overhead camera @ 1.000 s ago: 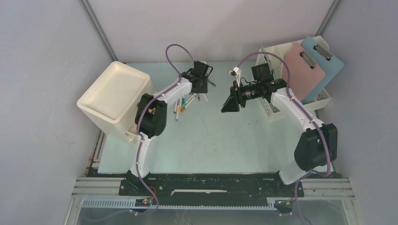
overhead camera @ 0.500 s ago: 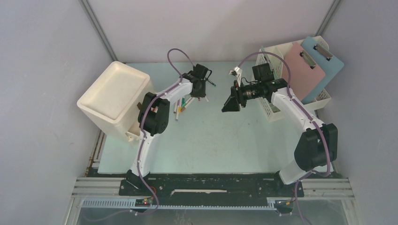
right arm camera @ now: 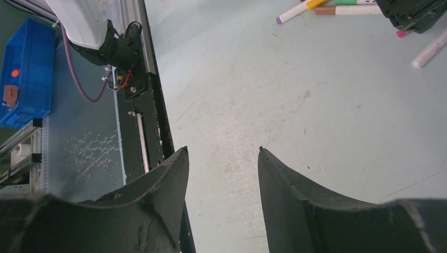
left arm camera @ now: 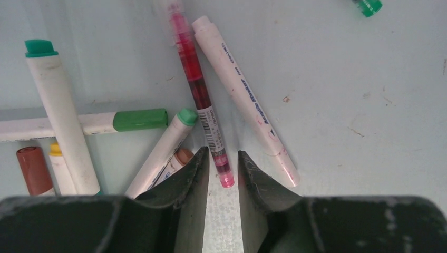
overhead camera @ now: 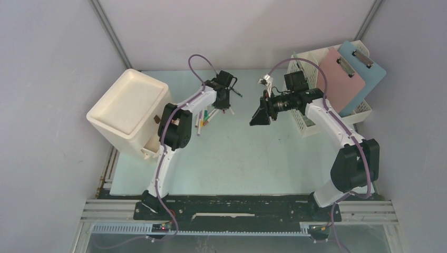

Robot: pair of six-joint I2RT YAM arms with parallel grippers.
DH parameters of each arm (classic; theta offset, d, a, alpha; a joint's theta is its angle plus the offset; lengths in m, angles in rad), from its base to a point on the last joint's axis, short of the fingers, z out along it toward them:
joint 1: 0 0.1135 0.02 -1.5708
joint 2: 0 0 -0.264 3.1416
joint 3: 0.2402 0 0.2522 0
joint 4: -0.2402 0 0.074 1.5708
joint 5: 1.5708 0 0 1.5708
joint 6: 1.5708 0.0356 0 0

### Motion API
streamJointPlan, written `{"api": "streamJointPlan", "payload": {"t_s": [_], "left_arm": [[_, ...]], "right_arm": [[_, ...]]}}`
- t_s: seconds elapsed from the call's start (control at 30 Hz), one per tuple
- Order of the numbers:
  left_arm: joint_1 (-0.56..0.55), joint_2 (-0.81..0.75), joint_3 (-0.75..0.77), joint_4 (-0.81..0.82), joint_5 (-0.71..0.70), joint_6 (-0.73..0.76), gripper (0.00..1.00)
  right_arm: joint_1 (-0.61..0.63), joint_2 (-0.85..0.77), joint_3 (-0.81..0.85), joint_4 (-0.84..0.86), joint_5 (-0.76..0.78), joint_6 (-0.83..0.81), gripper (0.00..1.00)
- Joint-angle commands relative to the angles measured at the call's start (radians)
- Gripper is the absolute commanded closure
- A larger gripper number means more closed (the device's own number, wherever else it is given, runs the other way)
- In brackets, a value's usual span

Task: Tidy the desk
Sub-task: Move the stationery to the center of the board.

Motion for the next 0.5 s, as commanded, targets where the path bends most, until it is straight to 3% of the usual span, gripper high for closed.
{"api": "streamJointPlan", "payload": {"t_s": [0.0,0.47], "left_arm": [[0.005,0.013,0.059,-0.061,0.020,0.001,0.68],[0.008,0.033,0.093,-0.141,0.031,0.054,0.77]], "right_arm": [[-0.008,-0.008,0.000,-0.009,-0.023,-0.019,0.42],[-0.013,-0.022,0.001,-0.012,-0.030,-0.023,0.42]]}}
